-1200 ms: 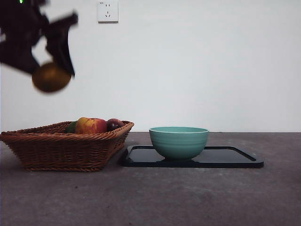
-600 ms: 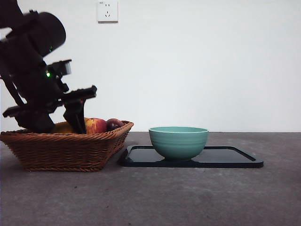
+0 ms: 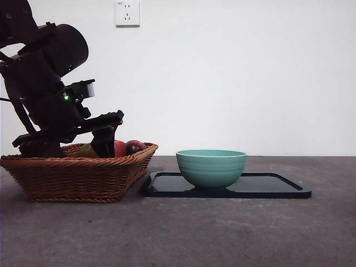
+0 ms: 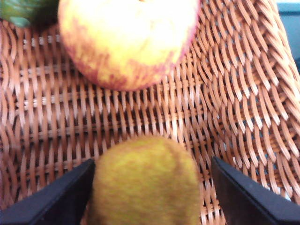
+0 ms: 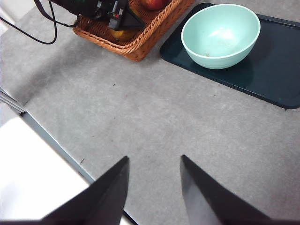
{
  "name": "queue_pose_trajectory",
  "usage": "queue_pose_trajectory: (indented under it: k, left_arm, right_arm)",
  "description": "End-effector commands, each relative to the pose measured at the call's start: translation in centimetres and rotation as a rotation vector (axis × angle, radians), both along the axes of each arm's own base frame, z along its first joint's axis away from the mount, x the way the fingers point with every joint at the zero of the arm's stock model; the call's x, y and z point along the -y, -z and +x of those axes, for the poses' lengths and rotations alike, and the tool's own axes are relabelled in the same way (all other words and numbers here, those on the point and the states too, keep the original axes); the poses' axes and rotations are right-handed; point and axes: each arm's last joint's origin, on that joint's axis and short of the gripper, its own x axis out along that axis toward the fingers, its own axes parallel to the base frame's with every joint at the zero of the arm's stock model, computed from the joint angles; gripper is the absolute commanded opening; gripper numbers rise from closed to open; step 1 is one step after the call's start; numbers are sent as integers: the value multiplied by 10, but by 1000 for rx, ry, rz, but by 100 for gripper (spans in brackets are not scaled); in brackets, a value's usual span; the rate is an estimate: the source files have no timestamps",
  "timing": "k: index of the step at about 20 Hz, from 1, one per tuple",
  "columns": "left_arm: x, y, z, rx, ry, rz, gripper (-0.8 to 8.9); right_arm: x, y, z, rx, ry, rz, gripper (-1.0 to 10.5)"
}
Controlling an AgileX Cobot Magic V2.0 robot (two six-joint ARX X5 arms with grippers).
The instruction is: Pick up the wifruite, put it on the bowl, pick up the plate, put it on desk
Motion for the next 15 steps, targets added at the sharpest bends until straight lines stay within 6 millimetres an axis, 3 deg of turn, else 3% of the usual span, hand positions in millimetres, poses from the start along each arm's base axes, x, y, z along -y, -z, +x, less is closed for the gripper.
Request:
queue_pose_trajectory:
  k: [1,8,15]
  left_arm:
    - [2,-9,1,28,2,-14,407]
    - [-8,-71,-28,166,5,-70,407]
    - [-22,-139,-93,254,232,-277,404]
  right_arm:
    - [-1,-2,1,16,-7,0,175]
    - [-1,-2,1,17,-7,0,175]
    - [-1,-3,1,24,-8,5,175]
